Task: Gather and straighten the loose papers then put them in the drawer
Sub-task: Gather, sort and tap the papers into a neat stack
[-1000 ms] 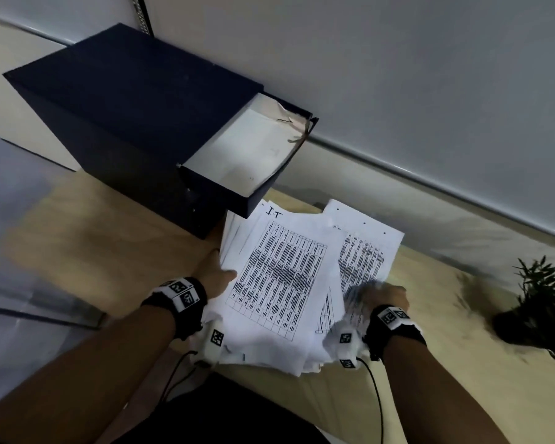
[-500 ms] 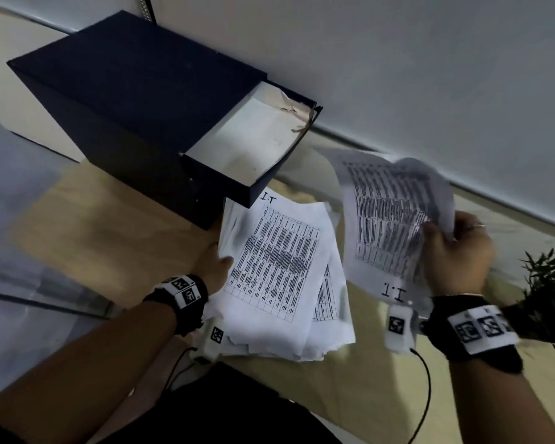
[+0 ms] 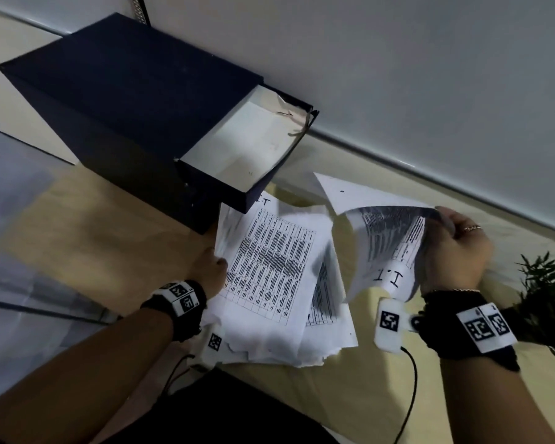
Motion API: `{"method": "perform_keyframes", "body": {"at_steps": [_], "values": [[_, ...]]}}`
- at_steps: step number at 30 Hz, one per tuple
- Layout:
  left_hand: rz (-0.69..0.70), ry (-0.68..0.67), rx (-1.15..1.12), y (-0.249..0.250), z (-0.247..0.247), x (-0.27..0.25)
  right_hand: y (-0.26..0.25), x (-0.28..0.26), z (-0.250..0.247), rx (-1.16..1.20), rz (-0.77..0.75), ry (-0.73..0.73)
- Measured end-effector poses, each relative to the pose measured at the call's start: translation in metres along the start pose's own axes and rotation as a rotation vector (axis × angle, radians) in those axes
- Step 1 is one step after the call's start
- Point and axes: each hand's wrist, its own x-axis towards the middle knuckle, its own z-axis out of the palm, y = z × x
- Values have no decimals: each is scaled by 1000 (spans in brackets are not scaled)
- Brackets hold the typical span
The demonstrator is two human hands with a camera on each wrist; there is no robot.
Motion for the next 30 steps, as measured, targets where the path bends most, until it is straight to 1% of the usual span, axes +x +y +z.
{"method": "perform_keyframes", "body": {"at_steps": [2, 4, 5, 6, 7, 8, 9, 10, 12, 14, 15, 16, 17, 19, 20, 21, 23, 24, 26, 28, 29, 30], "values": [[-13, -32, 3, 2, -2, 2, -7, -1, 5, 128, 19, 15], [-17, -63, -1, 3, -3, 3, -13, -8, 8, 227, 22, -21], [-4, -62, 16, 3, -3, 3, -16, -12, 8, 203, 32, -38], [7, -56, 35, 4, -3, 3, -10, -13, 6, 58, 50, -47], [14, -54, 35, 3, -3, 3, -4, -16, 4, -179, 63, -95], [7, -63, 6, 4, -3, 2, 8, -19, 0, -415, 88, -139], [-7, -71, -45, 3, -4, 3, 23, -22, -4, -575, 123, -197], [-20, -78, -88, 1, -3, 5, 37, -27, -6, -672, 171, -252], [-35, -95, -131, -2, -5, 5, 65, -37, -1, -781, 268, -344], [-41, -95, -200, -6, -5, 8, 87, -52, 12, -879, 299, -455], [-44, -84, -243, -6, -5, 11, 93, -59, 19, -906, 289, -509], [-38, -71, -268, -5, -6, 12, 98, -62, 25, -901, 275, -522], [-36, -66, -296, -4, -7, 14, 99, -64, 31, -889, 263, -490], [-26, -82, -380, -1, -5, 17, 105, -61, 40, -915, 227, -368], [-40, -93, -410, 4, -4, 14, 109, -61, 43, -947, 228, -342], [-54, -100, -421, 5, 0, 14, 112, -65, 47, -982, 244, -391], [-71, -126, -412, 7, 10, 13, 119, -81, 50, -999, 251, -585], [-76, -145, -397, 9, 13, 11, 122, -90, 48, -986, 256, -649], [-85, -197, -358, 12, 18, 9, 124, -96, 42, -956, 301, -673], [-89, -195, -329, 14, 20, 10, 124, -97, 35, -977, 321, -662], [-90, -177, -369, 14, 21, 10, 125, -100, 33, -1001, 346, -684], [-80, -178, -385, 15, 22, 10, 127, -104, 30, -1011, 352, -744]]}}
